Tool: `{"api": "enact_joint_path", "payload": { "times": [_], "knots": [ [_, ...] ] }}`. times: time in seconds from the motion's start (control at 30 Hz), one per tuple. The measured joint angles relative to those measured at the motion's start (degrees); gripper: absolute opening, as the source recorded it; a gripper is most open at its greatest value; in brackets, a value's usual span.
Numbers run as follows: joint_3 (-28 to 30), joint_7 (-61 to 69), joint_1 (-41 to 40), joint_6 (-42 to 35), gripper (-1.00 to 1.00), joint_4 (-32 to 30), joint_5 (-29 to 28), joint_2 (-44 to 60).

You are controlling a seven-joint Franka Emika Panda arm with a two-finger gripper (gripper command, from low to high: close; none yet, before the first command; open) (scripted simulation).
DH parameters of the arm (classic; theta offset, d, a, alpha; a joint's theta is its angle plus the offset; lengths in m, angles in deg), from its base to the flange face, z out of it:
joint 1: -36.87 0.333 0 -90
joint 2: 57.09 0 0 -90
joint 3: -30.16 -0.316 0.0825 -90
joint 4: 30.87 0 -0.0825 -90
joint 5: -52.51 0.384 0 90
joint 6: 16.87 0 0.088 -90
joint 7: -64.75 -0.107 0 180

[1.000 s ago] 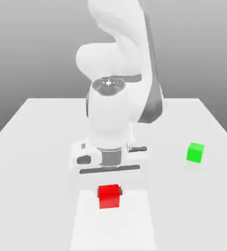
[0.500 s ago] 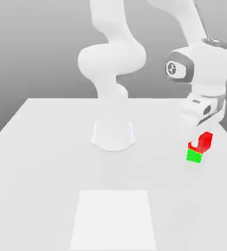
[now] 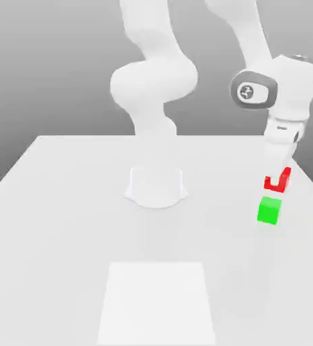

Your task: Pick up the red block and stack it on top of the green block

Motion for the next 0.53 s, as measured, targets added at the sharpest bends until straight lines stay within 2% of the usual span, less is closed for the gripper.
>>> {"api": "enact_joint_path", "payload": {
  "times": [0.3,0.53],
  "knots": [
    [-1.8,-4.3,-3.6,5.7,-1.0,0.0,-6.3,6.3],
    [-1.4,-9.9,-5.7,10.1,-1.0,-0.1,-14.2,11.5]
  ]
}}
